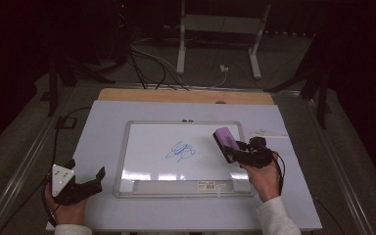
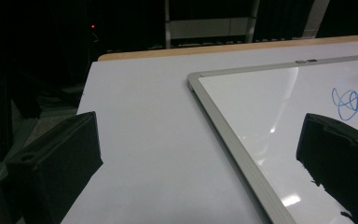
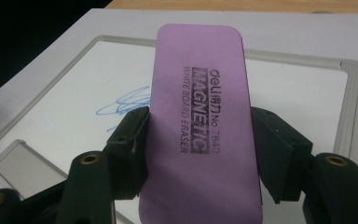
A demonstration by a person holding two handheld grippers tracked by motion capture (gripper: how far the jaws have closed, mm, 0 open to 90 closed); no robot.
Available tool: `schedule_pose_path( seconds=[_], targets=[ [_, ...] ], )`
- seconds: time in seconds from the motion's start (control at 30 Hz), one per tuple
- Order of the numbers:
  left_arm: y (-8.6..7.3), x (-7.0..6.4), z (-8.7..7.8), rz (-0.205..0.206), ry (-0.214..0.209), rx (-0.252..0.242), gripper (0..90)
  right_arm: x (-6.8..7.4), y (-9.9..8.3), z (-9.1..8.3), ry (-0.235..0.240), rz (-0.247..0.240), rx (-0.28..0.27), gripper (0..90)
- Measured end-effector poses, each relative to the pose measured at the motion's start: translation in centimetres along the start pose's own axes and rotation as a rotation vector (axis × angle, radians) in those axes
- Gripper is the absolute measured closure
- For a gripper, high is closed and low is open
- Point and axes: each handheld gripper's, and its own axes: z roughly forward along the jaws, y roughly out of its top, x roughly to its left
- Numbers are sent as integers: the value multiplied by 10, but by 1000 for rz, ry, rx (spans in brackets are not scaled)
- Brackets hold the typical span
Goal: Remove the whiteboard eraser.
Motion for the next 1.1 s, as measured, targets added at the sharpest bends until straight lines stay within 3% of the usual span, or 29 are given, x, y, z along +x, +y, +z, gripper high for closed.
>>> schedule_pose_path(
  seconds=[0.43, 1.1],
  targets=[
    [0, 0, 0, 2, -1, 3, 6, 11, 11, 18, 5, -54, 19, 413],
    [-1, 0, 1, 2, -6, 4, 10, 26, 14, 47, -2, -132, 54, 412]
  ],
)
